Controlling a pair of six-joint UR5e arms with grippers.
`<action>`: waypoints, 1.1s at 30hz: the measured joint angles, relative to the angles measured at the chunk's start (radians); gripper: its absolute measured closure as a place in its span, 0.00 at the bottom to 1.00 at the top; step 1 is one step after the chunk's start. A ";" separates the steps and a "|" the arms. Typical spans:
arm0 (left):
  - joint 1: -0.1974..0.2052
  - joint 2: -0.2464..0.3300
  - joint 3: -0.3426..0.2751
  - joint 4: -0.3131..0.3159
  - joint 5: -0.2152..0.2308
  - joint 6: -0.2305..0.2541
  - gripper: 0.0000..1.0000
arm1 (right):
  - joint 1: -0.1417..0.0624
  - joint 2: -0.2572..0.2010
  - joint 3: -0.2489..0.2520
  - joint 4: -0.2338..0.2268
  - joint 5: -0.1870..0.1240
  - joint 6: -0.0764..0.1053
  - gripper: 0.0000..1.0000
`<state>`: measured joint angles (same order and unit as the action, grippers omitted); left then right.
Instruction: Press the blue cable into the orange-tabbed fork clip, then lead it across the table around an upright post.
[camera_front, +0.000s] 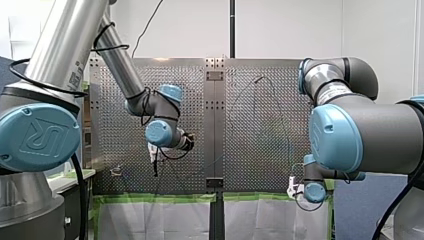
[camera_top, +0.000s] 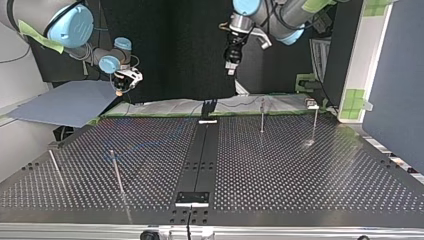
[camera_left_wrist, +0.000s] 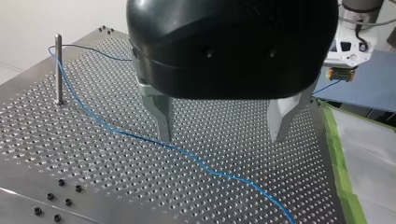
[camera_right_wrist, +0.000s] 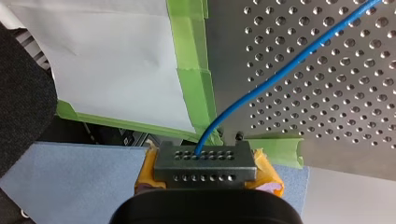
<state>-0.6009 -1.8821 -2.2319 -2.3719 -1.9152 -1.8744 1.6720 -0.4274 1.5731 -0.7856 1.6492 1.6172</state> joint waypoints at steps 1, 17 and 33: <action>0.001 0.000 -0.009 0.008 0.000 0.000 0.00 | 0.000 0.000 0.000 0.000 0.000 0.000 1.00; 0.005 0.001 -0.070 0.070 0.002 0.003 0.00 | 0.002 0.000 0.000 0.002 0.000 0.000 1.00; 0.005 0.001 -0.071 0.070 0.002 0.003 0.00 | 0.002 0.000 0.000 0.002 0.000 0.000 1.00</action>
<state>-0.5955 -1.8811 -2.3025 -2.3015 -1.9136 -1.8714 1.6743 -0.4274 1.5733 -0.7841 1.6491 1.6172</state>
